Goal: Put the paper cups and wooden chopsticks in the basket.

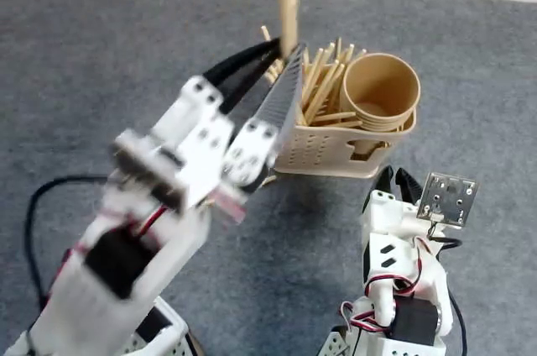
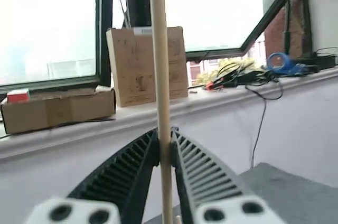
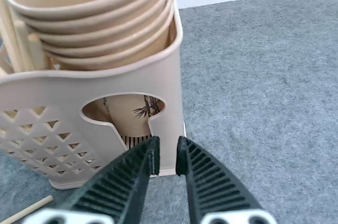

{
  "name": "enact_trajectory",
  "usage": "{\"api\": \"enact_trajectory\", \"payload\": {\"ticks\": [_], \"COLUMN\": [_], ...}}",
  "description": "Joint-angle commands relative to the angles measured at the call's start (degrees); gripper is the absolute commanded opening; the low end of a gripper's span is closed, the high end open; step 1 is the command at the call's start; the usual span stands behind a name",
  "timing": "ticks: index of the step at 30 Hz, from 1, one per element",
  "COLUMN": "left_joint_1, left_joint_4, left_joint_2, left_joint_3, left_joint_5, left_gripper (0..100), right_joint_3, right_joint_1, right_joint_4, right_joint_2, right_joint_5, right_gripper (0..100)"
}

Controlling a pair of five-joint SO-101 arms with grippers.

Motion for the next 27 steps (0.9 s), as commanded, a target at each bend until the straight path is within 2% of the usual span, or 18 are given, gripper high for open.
{"api": "enact_trajectory", "payload": {"ticks": [1,12,17,22,27], "left_joint_1": [-2.8,-6.8,-9.0,-10.1,-9.0], "left_joint_4": [-5.5,-9.4,-9.3,-9.1,-0.1], "left_joint_2": [7.7,22.6,27.4,29.0,28.3], "left_joint_3": [-4.0,-6.3,-4.8,0.3,0.2], "left_joint_5": [-0.4,0.4,10.6,14.9,15.0], "left_gripper": [0,0,2,11,16], "right_joint_3": [-0.2,-0.2,-0.2,-0.2,-0.2], "right_joint_1": [-0.5,-0.3,-0.2,-0.2,-0.2], "right_joint_4": [-1.6,-1.6,-1.6,-1.6,-1.6], "right_joint_2": [-0.2,-0.2,-0.2,-0.2,-0.2], "right_joint_5": [0.8,0.8,0.8,0.8,0.8], "right_gripper": [7.0,7.0,7.0,7.0,7.0]}}
